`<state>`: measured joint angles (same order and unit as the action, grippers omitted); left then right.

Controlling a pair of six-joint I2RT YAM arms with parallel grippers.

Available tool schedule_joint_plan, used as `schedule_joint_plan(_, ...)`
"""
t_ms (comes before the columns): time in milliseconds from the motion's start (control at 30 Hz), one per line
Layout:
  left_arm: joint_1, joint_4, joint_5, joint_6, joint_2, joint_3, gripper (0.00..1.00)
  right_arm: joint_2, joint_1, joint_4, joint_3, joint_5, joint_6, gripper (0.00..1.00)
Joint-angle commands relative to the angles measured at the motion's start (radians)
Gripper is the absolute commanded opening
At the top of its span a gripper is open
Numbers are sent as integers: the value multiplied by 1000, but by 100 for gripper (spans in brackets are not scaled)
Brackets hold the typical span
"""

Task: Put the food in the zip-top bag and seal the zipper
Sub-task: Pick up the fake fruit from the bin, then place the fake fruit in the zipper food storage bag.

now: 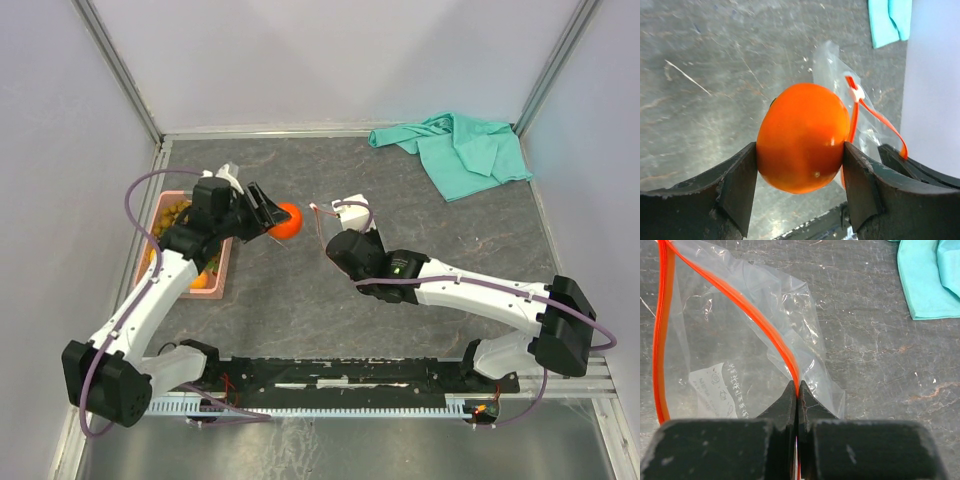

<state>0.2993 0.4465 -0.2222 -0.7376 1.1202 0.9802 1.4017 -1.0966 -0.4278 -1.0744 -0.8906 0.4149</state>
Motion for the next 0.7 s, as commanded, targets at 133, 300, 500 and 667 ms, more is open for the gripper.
schedule_joint_plan(133,176,-152,-4,-209,-36,-30,5,6,4,81,-28,-4,40,2)
schedule_joint_plan(300,215,-140,46,-236,-61,-5,3,27,4,86,-29,-1,59,2)
schedule_joint_plan(500,223,-111,64,-259,-98,2,3,45,5,96,-30,0,73,2)
schedule_joint_plan(667,244,-134,54,-281,-64,-12,3,38,6,110,-29,12,90,2)
